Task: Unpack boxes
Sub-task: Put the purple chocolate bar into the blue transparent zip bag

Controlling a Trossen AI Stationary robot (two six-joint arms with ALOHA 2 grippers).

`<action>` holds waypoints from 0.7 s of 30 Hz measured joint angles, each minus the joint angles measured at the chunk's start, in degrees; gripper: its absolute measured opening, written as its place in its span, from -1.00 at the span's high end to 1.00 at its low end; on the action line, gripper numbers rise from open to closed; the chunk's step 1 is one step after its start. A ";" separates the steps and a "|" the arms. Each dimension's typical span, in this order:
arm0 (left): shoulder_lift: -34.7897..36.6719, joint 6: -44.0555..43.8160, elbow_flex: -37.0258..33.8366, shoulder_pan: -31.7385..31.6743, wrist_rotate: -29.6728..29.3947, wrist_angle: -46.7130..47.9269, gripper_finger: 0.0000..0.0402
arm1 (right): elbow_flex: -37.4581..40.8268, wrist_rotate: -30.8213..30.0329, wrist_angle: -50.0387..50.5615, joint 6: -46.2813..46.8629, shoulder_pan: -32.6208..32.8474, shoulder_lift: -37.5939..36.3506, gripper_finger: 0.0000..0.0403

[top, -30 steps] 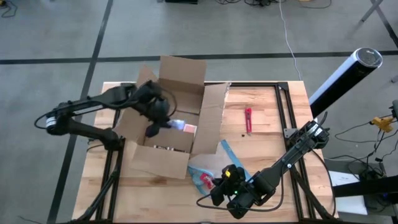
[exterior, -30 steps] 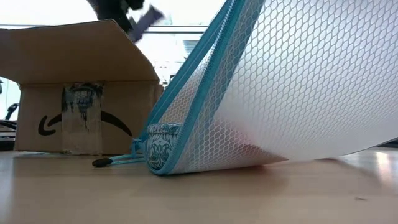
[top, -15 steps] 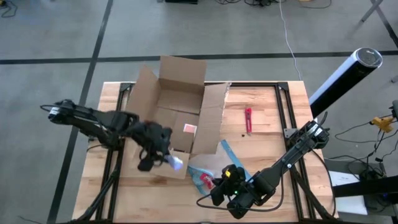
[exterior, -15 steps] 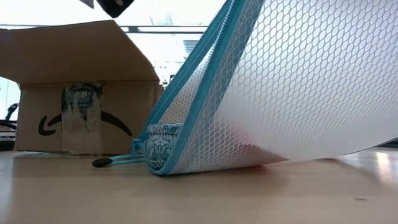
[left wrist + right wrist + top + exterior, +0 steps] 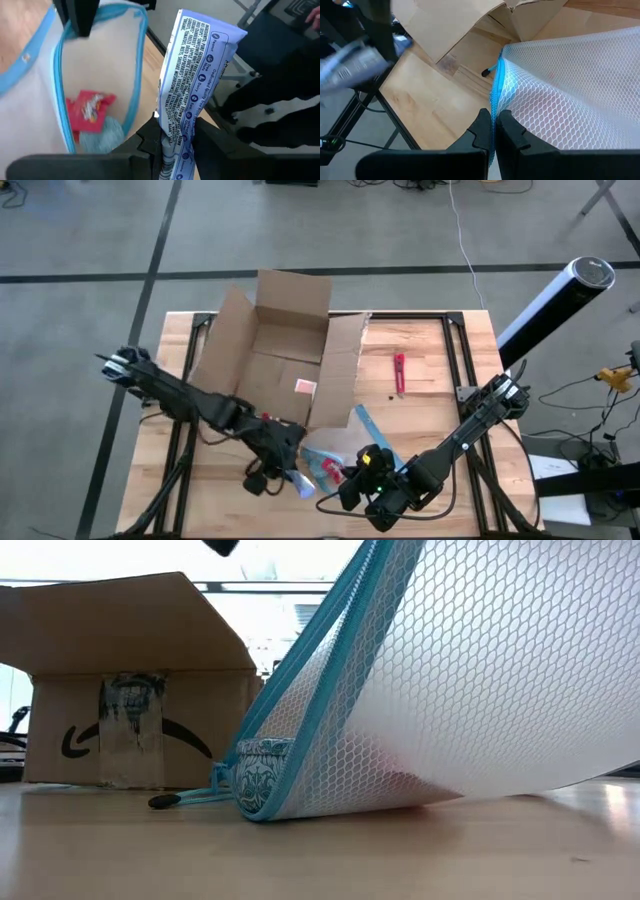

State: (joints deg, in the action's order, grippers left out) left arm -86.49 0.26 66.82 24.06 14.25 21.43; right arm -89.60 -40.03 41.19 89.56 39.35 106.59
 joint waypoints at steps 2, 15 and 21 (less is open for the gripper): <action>-2.26 1.53 0.38 0.01 0.01 -2.21 0.63 | 0.02 0.02 0.00 -0.02 0.00 0.00 1.00; -16.87 9.89 8.00 -0.44 -2.95 -3.47 0.63 | 0.02 0.02 0.02 -0.02 0.00 0.00 1.00; -19.03 10.30 8.19 -2.86 -6.17 -3.28 0.67 | 0.02 0.02 0.03 -0.02 0.00 0.00 1.00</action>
State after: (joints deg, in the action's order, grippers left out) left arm -105.51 10.56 75.01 21.20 8.08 18.14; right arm -89.58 -40.01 41.22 89.54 39.35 106.59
